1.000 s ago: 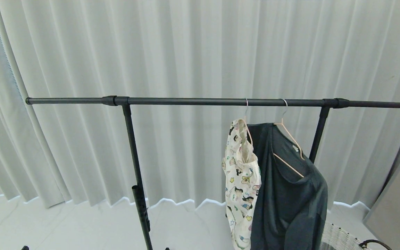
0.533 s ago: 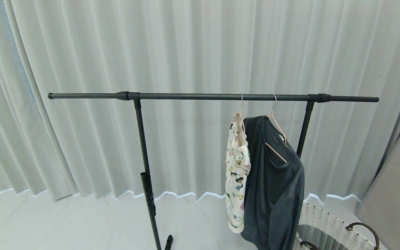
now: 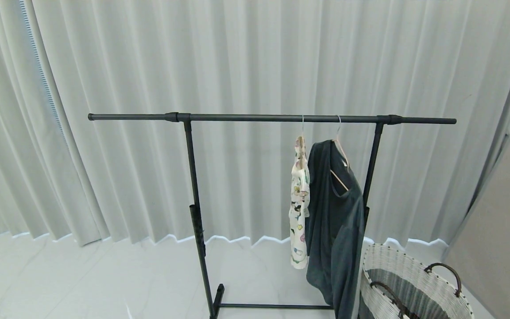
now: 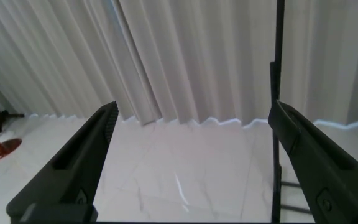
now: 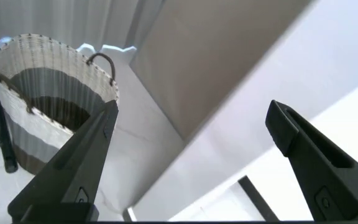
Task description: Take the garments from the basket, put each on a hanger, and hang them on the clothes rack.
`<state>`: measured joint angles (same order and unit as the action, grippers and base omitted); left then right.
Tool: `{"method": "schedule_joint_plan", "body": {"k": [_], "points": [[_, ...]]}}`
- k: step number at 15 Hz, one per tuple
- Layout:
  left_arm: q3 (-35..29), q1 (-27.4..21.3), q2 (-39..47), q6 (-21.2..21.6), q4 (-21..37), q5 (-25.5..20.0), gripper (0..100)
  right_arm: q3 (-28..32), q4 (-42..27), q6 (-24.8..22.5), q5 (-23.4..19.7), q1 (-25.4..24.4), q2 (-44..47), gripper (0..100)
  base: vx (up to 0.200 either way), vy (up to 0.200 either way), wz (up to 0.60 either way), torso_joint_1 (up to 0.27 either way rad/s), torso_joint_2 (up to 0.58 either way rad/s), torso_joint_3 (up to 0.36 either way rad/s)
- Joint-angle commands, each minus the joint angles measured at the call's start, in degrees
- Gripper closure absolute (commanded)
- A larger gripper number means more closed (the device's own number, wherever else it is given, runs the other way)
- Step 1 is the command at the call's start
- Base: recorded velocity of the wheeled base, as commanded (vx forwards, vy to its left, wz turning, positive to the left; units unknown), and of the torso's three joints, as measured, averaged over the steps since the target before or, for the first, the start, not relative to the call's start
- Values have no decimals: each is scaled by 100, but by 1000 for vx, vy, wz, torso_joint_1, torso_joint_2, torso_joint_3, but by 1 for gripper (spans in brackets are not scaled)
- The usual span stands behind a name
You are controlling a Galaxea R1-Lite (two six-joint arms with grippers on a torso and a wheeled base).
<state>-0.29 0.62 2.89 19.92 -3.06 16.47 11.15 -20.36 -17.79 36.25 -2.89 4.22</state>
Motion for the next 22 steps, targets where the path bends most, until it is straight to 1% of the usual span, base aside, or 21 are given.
{"method": "schedule_joint_plan", "body": {"k": [1,2,3,4,5,6,7,8,9,10,11,12,13,14,16,17,18,19,20,21,22], "points": [[3,-9,-289,-14,-2,-3,0,1,6,-14,-4,-1,35,0,0,0,0,0,0,0],[3,-9,-289,-23,-2,-3,0,-8,6,3,4,-1,35,0,0,0,0,0,0,0],[3,-9,-289,-137,-2,-3,0,-26,41,47,40,-1,35,0,0,0,0,0,0,0],[12,-9,-289,-348,-2,-3,0,-70,111,205,163,-1,35,0,0,0,0,0,0,0],[20,-9,-289,-665,-2,23,0,-149,278,478,409,-1,35,0,0,0,0,0,0,0],[20,-9,-289,-911,-2,32,0,-201,375,610,549,-1,35,0,0,0,0,0,0,0],[29,-18,-289,-937,16,-3,0,-280,489,750,549,-1,35,0,0,0,0,0,0,0],[29,-36,-289,-955,-2,-100,0,-360,647,1005,532,-1,35,0,0,0,0,0,0,0],[29,-36,-289,-1025,16,-355,0,-395,700,1190,514,-1,35,0,0,0,0,0,0,0],[29,-36,-289,-1139,-2,-557,0,-395,700,1348,409,-1,44,0,0,0,0,0,0,0],[29,-45,-289,-1254,-2,-689,0,-395,700,1436,233,-1,35,0,0,0,0,0,0,0],[29,-36,-289,-1632,25,-1190,0,-404,709,1629,-435,-1,35,0,0,0,0,0,0,0],[29,-36,-289,-1719,60,-1498,0,-404,709,1717,-857,-1,35,0,0,0,0,0,0,0],[29,-36,-289,-1737,236,-1612,0,-404,709,1823,-1402,-1,35,0,0,0,0,0,0,0],[29,-53,-289,-1799,271,-1629,0,-412,717,1840,-2281,-1,35,0,0,0,0,0,0,0],[29,-53,-289,-1790,271,-1629,0,-456,814,1576,-2527,-1,35,0,0,0,0,0,0,0],[29,-53,-289,-1799,271,-1629,0,-606,1148,1216,-2527,-1,35,0,0,0,0,0,0,0],[29,-45,-289,-1807,262,-1621,0,-992,1974,1392,-2527,-1,35,0,0,0,0,0,0,0],[29,-45,-289,-1807,262,-1621,0,-1115,2739,1638,-2527,-1,35,0,0,0,0,0,0,0],[29,-53,-289,-1799,262,-1621,0,-1115,2713,1673,-2500,25,9,0,0,0,0,0,0,0],[29,-53,-289,-1790,262,-1621,0,-1115,2563,1594,-2562,175,-158,0,0,0,0,0,0,0]]}}
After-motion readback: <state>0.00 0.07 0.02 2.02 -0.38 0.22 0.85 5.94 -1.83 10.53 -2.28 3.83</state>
